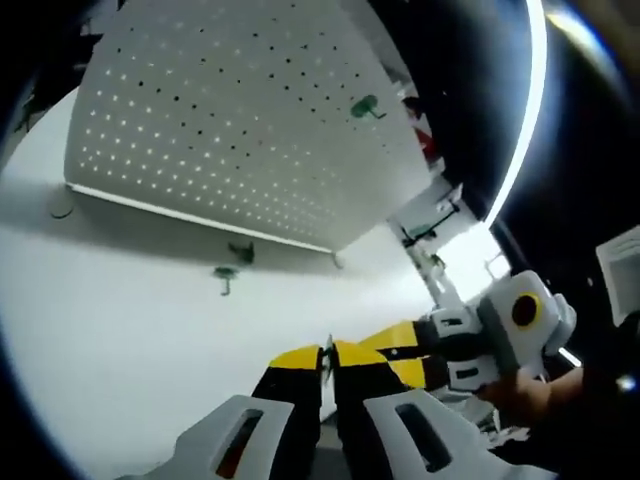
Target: Insert the hook assembly into the mounting plate slot until the hook locks in place.
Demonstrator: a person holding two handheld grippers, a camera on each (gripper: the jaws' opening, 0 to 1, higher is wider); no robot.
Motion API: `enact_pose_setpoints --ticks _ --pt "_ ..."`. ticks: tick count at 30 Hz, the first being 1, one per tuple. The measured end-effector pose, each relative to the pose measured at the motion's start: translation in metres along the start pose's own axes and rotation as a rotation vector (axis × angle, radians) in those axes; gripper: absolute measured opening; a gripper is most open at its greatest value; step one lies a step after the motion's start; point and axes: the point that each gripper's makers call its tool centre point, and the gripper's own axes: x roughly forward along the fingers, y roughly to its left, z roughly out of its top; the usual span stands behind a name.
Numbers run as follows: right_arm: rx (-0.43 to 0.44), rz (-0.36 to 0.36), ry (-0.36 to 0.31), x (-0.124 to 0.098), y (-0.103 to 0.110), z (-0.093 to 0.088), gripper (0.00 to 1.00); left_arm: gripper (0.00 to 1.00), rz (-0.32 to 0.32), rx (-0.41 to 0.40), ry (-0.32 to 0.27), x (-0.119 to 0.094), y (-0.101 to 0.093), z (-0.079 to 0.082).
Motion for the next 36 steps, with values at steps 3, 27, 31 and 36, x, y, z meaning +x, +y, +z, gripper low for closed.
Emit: enact_pose_setpoints --ticks 3,27,31,36 --pt "0.040 0.011 -0.014 -0.002 -0.001 0.003 0.00 0.03 -0.022 0.057 -0.022 -0.003 -0.004 0.001" --pt "0.226 -0.099 -0.216 -0.010 -0.049 0.027 0.00 0.84 0.038 0.272 -0.247 -0.030 -0.011 0.028" --pt "0.242 -0.146 -0.272 -0.011 -0.058 0.037 0.00 0.97 0.068 0.318 -0.264 -0.032 -0.013 0.030" --pt "0.252 -0.239 -0.344 -0.016 -0.078 0.047 0.00 1.00 0.100 0.325 -0.280 -0.036 -0.009 0.032"
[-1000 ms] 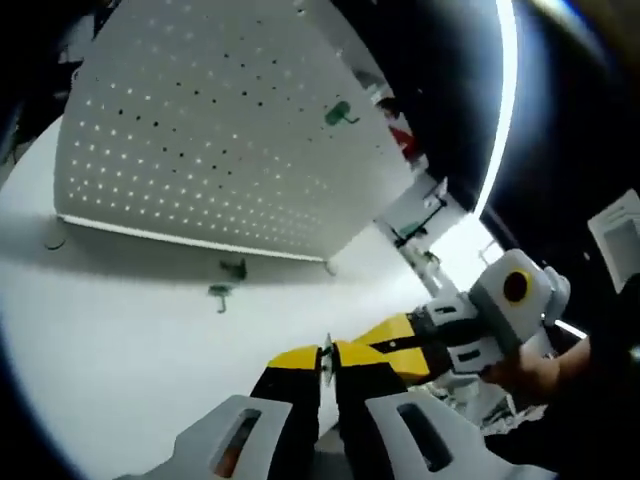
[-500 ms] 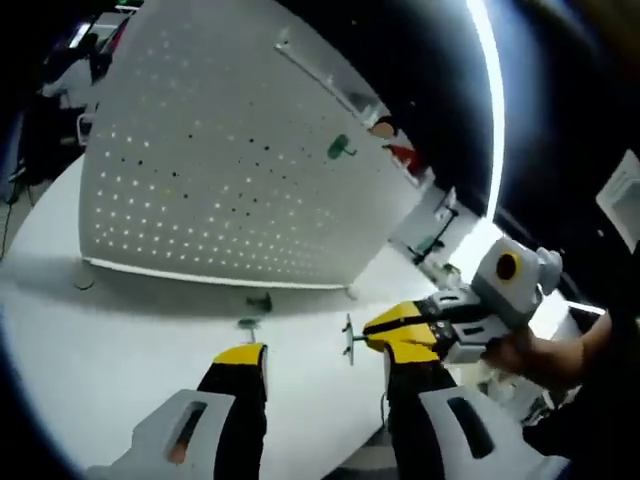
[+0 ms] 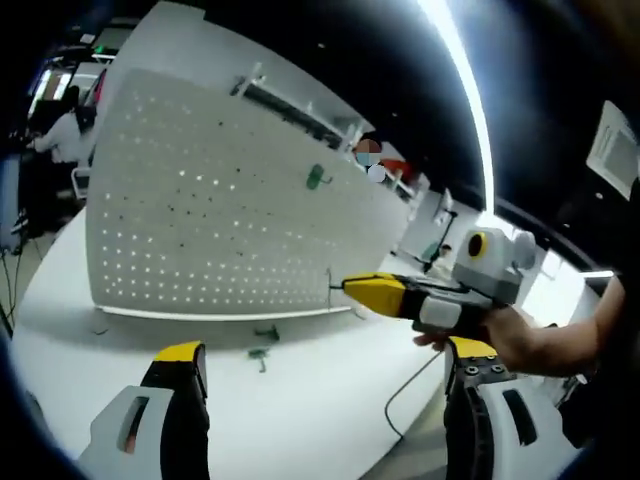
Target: Insert the hook assembly into the mounting plate slot until the hook locks in place.
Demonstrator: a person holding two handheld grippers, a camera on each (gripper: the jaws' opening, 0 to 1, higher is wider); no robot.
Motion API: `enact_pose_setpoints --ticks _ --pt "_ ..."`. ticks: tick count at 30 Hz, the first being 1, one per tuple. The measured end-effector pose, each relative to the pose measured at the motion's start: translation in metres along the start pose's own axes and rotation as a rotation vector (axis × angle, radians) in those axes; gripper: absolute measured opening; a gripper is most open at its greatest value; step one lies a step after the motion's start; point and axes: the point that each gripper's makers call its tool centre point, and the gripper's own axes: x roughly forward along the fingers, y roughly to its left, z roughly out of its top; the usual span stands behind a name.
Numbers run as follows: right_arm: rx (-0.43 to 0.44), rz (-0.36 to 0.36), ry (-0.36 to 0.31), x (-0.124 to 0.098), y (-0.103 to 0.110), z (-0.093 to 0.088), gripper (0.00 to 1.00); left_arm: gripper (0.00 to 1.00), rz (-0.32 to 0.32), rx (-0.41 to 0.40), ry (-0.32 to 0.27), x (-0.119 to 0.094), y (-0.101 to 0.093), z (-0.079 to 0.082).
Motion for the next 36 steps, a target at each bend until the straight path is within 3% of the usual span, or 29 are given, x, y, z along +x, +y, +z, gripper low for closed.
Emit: enact_pose_setpoints --ticks 5,6,9,13,17,19,24,36 --pt "0.004 -0.088 -0.060 0.003 -0.018 0.011 0.00 1.00 0.015 0.015 0.004 -0.004 0.000 -0.001" --pt "0.023 -0.107 -0.106 0.003 -0.022 0.021 0.00 1.00 0.016 0.013 0.007 -0.004 0.000 -0.002" --pt "-0.044 -0.168 -0.136 0.002 -0.036 0.034 0.00 1.00 0.026 0.013 0.018 -0.005 0.002 -0.007" --pt "-0.087 -0.246 -0.179 0.004 -0.057 0.050 0.00 1.00 0.029 0.002 0.012 -0.006 0.002 -0.010" --pt "-0.071 -0.284 -0.219 0.005 -0.073 0.064 0.00 1.00 0.031 0.003 0.039 -0.005 0.006 -0.020" --pt "-0.118 -0.320 -0.241 0.005 -0.082 0.074 0.00 1.00 0.037 0.007 0.043 -0.007 0.008 -0.022" --pt "-0.138 -0.372 -0.258 0.010 -0.106 0.085 0.00 1.00 0.070 0.030 0.012 -0.012 0.016 -0.017" --pt "-0.135 -0.471 -0.270 0.018 -0.150 0.094 0.00 1.00 0.140 0.066 0.002 -0.016 0.036 -0.004"
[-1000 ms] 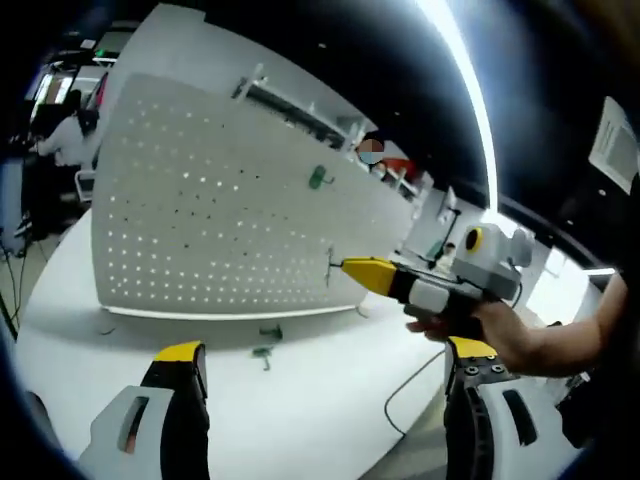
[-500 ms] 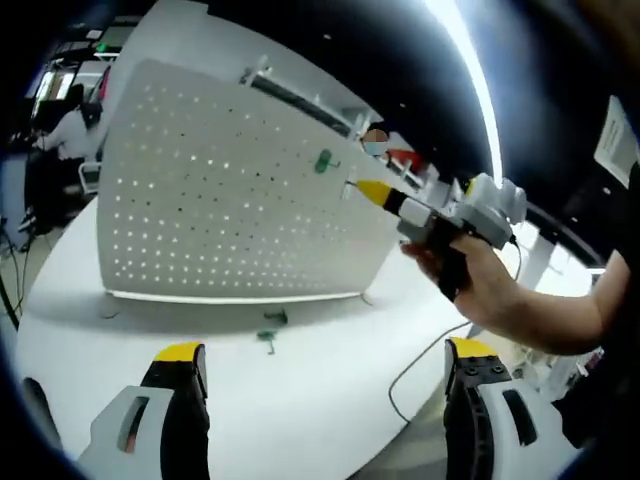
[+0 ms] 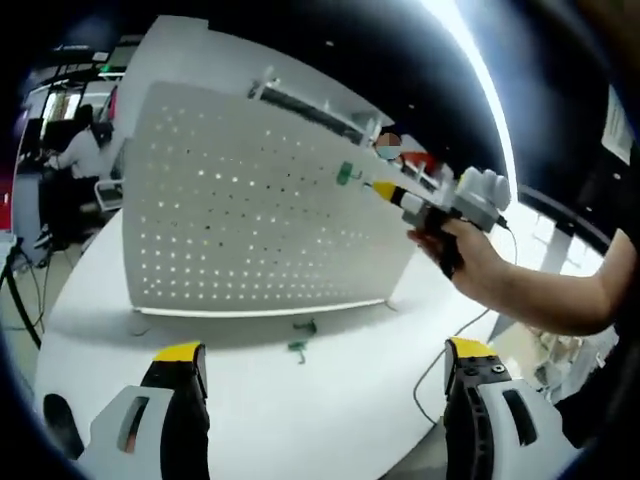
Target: Insert the hook assembly into the mounting plate slot until the hook locks in place.
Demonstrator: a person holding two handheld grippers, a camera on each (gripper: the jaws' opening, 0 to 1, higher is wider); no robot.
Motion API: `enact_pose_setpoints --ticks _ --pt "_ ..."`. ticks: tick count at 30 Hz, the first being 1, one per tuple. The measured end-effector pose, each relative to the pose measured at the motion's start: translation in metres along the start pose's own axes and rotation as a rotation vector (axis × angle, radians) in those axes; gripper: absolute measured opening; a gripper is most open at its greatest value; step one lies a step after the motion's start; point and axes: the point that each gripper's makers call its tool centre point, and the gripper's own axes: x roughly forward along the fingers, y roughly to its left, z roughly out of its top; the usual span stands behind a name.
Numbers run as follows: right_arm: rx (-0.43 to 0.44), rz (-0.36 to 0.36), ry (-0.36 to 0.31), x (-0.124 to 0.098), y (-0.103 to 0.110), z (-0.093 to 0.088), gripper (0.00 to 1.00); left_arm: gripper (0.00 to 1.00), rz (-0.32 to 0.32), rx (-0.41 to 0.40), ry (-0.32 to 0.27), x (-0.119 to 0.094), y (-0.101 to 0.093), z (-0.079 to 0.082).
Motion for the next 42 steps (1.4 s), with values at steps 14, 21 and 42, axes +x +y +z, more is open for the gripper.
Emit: enact_pose_setpoints --ticks 14,21,42 --pt "0.007 -0.126 -0.044 0.024 -0.049 0.008 0.00 1.00 0.045 0.049 0.067 0.001 0.014 -0.011" --pt "-0.032 -0.145 -0.037 0.028 -0.052 0.007 0.00 1.00 0.057 0.007 0.070 0.000 0.020 -0.012" --pt "-0.041 -0.198 -0.098 0.031 -0.053 0.003 0.00 0.96 0.073 0.007 0.083 0.000 0.022 -0.016"
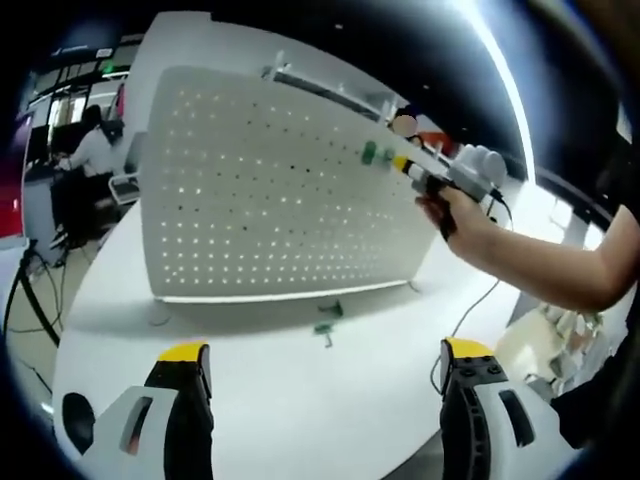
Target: Insert the hook assembly into the mounting plate slot until the hook locks in place.
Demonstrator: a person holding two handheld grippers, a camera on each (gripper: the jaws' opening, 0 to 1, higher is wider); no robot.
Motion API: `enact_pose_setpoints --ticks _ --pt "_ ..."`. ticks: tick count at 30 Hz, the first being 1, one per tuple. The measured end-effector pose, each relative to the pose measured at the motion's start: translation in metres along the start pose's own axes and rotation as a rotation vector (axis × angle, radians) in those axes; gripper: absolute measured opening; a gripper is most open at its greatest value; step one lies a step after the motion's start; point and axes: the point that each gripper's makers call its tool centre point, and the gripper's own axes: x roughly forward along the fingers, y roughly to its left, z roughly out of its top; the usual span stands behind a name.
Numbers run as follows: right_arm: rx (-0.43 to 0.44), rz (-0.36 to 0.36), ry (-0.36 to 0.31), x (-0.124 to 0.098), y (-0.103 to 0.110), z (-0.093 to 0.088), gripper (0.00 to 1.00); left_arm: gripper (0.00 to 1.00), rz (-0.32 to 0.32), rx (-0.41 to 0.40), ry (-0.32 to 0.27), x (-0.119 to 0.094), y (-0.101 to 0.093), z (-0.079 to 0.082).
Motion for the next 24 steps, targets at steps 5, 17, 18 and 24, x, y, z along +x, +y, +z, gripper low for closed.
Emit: enact_pose_setpoints --ticks 5,17,18,24 --pt "-0.007 0.002 0.018 0.006 -0.001 -0.002 0.00 0.95 0.001 -0.003 0.003 0.000 0.000 -0.001" --pt "-0.007 0.040 0.084 0.010 0.000 -0.002 0.00 0.92 0.002 -0.026 0.007 -0.001 0.003 -0.004" --pt "-0.003 0.037 0.084 0.010 -0.001 -0.003 0.00 0.92 0.000 -0.029 0.006 -0.001 0.002 -0.004" --pt "0.032 0.028 0.024 0.009 0.000 0.001 0.00 0.92 0.002 -0.031 0.001 -0.003 0.003 -0.003"
